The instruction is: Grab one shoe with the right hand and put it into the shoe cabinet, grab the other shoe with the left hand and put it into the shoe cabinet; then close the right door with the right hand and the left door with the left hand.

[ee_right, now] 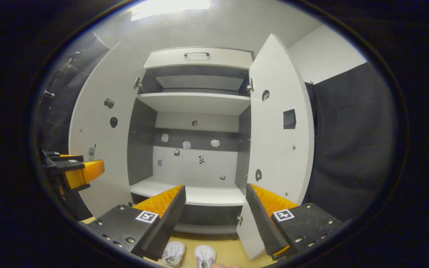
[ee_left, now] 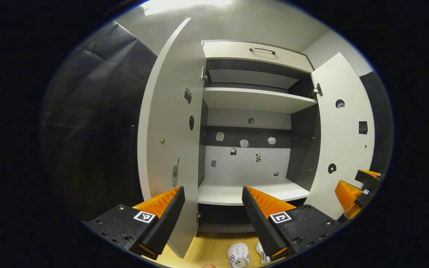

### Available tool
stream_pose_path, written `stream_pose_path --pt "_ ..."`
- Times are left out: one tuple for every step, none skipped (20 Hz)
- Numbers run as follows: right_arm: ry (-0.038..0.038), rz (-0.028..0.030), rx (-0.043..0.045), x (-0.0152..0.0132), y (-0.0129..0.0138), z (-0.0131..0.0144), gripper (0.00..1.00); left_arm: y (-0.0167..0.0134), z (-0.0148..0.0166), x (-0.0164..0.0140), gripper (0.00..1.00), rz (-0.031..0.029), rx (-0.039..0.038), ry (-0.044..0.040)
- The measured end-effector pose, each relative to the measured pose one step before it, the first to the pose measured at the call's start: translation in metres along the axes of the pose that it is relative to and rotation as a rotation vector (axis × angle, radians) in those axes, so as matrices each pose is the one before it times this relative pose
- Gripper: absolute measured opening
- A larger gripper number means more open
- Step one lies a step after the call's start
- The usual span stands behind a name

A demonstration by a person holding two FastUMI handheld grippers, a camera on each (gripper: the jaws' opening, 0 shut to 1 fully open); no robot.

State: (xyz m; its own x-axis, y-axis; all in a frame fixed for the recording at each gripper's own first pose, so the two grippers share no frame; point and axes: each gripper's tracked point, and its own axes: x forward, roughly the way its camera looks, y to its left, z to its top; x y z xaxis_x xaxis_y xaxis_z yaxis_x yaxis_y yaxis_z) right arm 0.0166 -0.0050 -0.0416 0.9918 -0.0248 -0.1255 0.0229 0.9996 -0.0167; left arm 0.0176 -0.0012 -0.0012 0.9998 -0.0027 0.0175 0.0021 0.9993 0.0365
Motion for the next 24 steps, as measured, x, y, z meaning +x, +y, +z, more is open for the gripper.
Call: stream_pose_path --pt "0.00930 0.00482 -0.00213 0.00076 0.00166 -0.00375 0.96 0.00154 0.00000 -0.00048 0.96 0.00435 -0.00050 -0.00006" --pt "0.00949 0.00239 -0.00402 0.00041 0.00093 -0.00442 0.96 0.00208 -0.00023 -0.00004 0.96 0.00615 -0.00031 -0.00057" --pt "0.01236 -0.00021 -0.00450 0.00008 0.00031 -0.00472 0.96 0.00160 0.00040 -0.00006 0.96 0.00534 -0.00024 -0.00139" --pt "0.01270 0.00130 -0.00405 0.00021 0.00065 -0.00609 0.95 0.00120 0.00078 -0.00055 0.92 0.00224 -0.00033 -0.00264" --pt "0.01619 -0.00018 -0.00355 0.00131 0.00049 -0.00700 0.95 0.00060 0.00129 -0.00067 0.92 0.00144 0.00089 -0.00307" --pt "0.02580 -0.00054 -0.00509 0.00187 -0.00009 -0.01007 0.96 0.00061 0.00063 -0.00080 0.92 0.00217 0.00156 -0.00304" --pt "0.03043 0.00128 -0.00564 0.00249 0.00087 -0.01165 0.96 0.00050 0.00146 -0.00059 0.92 -0.00013 0.00098 -0.00249" --pt "0.03543 0.00256 -0.00686 0.00309 0.00121 -0.01348 0.96 0.00068 0.00005 -0.00112 0.92 -0.00053 0.00073 -0.00178" --pt "0.04492 0.00420 -0.00691 0.00354 0.00160 -0.01643 0.96 0.00094 0.00040 -0.00077 0.96 0.00114 0.00221 -0.00109" --pt "0.04941 0.00721 -0.00341 0.00507 0.00277 -0.01851 0.95 0.00177 0.00028 -0.00186 0.95 0.00272 0.00408 -0.00174" --pt "0.05329 0.01917 0.00066 0.00537 0.00498 -0.01936 0.96 0.00186 0.00105 -0.00141 0.95 0.00424 0.00526 -0.00231" --pt "0.05974 0.02231 0.00388 0.00541 0.00611 -0.02118 0.96 0.00278 0.00016 -0.00165 0.95 0.00668 0.00625 -0.00210" --pt "0.05636 0.01904 0.00714 0.00592 0.00493 -0.02042 0.96 0.00306 0.00126 -0.00207 0.96 0.00779 0.00615 -0.00296" --pt "0.04794 0.01466 0.01296 0.00667 0.00319 -0.01859 0.97 0.00377 0.00045 -0.00192 0.95 0.00835 0.00538 -0.00286" --pt "0.04749 0.01060 0.01571 0.00727 0.00293 -0.01829 0.97 0.00341 0.00072 -0.00182 0.96 0.00793 0.00457 -0.00319" --pt "0.05238 0.00809 0.01663 0.00750 0.00254 -0.01985 0.96 0.00349 0.00055 -0.00212 0.95 0.00466 0.00146 -0.00270" --pt "0.05551 0.00703 0.00970 0.00788 0.00218 -0.01867 0.97 0.00212 0.00085 -0.00261 0.95 0.00383 -0.00101 -0.00174" --pt "0.06073 0.00807 0.00171 0.00681 0.00108 -0.01698 0.97 0.00363 0.00021 -0.00234 0.94 0.00849 0.00035 -0.00214" --pt "0.06716 0.00751 -0.00040 0.01010 0.00364 -0.02154 0.97 0.00431 0.00002 -0.00082 0.92 0.01200 0.00291 -0.00252" --pt "0.07361 0.00531 -0.00177 0.00686 0.00065 -0.02226 0.97 0.00345 0.00048 -0.00127 0.94 0.01011 0.00422 -0.00097" --pt "0.06618 0.00331 0.00086 0.00950 0.00120 -0.01790 0.97 0.00346 -0.00041 -0.00181 0.92 0.01053 0.00330 0.00238" --pt "0.05180 0.00448 0.00483 0.00873 0.00154 -0.01375 0.98 0.00327 -0.00085 -0.00139 0.94 0.00976 0.00052 0.00300" --pt "0.04761 0.01054 0.00292 0.00953 0.00255 -0.01352 0.98 0.00322 -0.00119 -0.00156 0.92 0.00914 -0.00225 0.00400" --pt "0.04394 0.00750 0.00020 0.01089 0.00103 -0.01342 0.98 0.00330 -0.00130 -0.00138 0.92 0.00840 -0.00304 0.00469"
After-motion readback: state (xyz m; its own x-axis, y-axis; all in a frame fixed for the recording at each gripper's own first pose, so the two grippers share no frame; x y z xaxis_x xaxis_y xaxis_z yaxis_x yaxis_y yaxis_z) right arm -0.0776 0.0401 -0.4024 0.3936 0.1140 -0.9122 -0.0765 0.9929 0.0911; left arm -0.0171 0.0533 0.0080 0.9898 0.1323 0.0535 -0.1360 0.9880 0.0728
